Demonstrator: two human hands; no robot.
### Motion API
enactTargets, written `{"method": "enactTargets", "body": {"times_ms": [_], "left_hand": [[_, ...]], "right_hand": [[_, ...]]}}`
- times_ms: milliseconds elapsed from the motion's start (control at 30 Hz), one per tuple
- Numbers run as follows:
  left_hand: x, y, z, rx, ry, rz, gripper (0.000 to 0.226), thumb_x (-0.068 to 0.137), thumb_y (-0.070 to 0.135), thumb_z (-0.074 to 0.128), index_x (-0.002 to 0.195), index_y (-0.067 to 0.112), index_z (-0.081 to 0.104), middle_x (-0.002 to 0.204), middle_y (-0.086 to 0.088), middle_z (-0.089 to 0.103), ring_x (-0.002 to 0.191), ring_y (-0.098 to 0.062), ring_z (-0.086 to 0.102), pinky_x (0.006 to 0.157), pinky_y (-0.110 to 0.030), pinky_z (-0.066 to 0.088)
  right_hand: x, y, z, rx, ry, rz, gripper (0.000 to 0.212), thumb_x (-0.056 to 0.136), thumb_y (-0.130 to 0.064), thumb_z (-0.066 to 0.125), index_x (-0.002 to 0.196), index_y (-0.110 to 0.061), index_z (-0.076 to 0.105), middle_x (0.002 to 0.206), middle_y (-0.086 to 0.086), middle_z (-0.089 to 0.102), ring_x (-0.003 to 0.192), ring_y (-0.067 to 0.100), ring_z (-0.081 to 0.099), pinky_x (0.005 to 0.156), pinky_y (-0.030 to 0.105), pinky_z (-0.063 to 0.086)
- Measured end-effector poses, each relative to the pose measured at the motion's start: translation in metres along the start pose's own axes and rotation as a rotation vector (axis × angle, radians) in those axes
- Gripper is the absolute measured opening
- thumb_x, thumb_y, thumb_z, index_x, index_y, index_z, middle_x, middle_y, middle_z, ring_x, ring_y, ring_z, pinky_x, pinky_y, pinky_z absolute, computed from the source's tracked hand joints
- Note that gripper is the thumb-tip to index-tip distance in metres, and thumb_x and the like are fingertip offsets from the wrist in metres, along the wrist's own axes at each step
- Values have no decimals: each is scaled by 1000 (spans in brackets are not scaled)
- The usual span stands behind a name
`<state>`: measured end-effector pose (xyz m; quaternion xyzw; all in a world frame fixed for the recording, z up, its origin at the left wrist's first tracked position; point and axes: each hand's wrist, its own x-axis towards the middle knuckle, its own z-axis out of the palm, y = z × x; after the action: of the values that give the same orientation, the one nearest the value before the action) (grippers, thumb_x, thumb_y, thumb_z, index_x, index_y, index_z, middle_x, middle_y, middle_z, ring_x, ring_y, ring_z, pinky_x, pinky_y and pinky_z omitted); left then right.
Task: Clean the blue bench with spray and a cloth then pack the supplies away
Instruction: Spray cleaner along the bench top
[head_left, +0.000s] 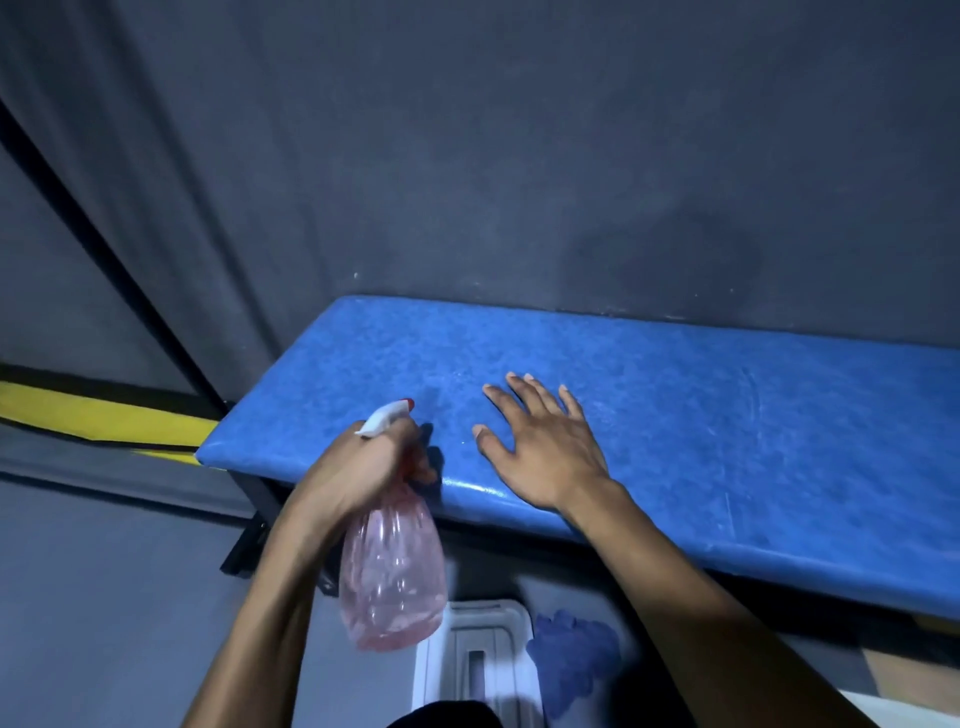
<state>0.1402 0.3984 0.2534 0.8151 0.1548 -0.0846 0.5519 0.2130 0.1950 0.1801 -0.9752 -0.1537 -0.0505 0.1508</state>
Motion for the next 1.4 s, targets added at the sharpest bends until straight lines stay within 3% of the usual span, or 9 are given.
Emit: {"method": "enactTargets", "body": {"times_ms": [133, 200, 300, 500, 667, 967, 1100, 1267, 1400], "left_hand": [[-5, 0, -1, 7, 57, 0, 35, 68, 40, 56, 93, 26, 75, 90, 4, 81, 102, -14, 73, 90, -38, 51], [-10, 1, 3, -9, 44, 18, 32, 76, 37, 54, 105, 33, 68, 72, -2, 77, 86, -27, 76, 85, -41, 53], [-16, 7, 13, -12, 7, 54, 25, 92, 28, 54, 114, 30, 66, 78, -3, 80, 79, -19, 75, 75, -35, 51], [-35, 28, 65, 177, -142, 122, 42, 83, 47, 47, 88, 25, 83, 114, 23, 74, 105, 23, 55, 113, -38, 43], [-49, 59, 133, 292, -249, 229, 50, 62, 62, 40, 86, 44, 80, 131, 25, 68, 118, -14, 64, 110, -42, 47], [-49, 77, 207, 372, -371, 273, 34, 87, 43, 43, 104, 35, 71, 113, 16, 69, 113, -20, 63, 105, -44, 49], [-38, 63, 190, 318, -377, 243, 41, 76, 52, 39, 114, 45, 54, 78, 8, 80, 104, -21, 70, 105, -48, 50], [-38, 67, 180, 283, -298, 210, 42, 65, 54, 47, 90, 40, 78, 107, 20, 75, 105, -15, 68, 102, -44, 53], [-52, 66, 198, 416, -423, 276, 44, 83, 47, 37, 106, 32, 72, 82, 14, 80, 106, -13, 67, 106, -41, 49]], "right_hand": [[-1, 0, -1, 2, -15, -4, 67, 97, -65, 20, 158, -36, 19, 168, -7, 9, 154, 10, -2, 125, 46, -4], [-1, 0, -2, -3, -20, -2, 67, 97, -65, 20, 158, -35, 20, 169, -7, 10, 155, 11, -2, 124, 46, -5], [-3, 0, -9, 28, -21, -16, 66, 98, -63, 26, 157, -33, 25, 168, -4, 13, 155, 13, 2, 124, 46, -5], [-48, 50, -49, 75, 151, 51, 63, 98, -61, 38, 153, -29, 36, 166, 0, 24, 154, 15, 13, 125, 48, 2], [-119, 163, -87, -151, 60, 298, 83, 87, -77, 18, 155, -32, 30, 167, 0, 19, 155, 16, 11, 125, 49, 4], [-143, 196, -81, -132, 66, 386, 75, 90, -76, 19, 157, -40, 18, 168, -10, 10, 154, 8, 0, 125, 42, 0], [-144, 196, -81, -120, 69, 381, 75, 91, -75, 18, 157, -40, 17, 168, -9, 9, 154, 8, -1, 125, 42, -2], [-143, 195, -81, -118, 59, 385, 74, 92, -74, 18, 157, -40, 16, 169, -10, 7, 154, 7, -3, 125, 43, -3], [-143, 197, -81, -131, 63, 380, 74, 92, -74, 20, 157, -40, 16, 169, -9, 8, 154, 8, -2, 125, 43, -2]]}}
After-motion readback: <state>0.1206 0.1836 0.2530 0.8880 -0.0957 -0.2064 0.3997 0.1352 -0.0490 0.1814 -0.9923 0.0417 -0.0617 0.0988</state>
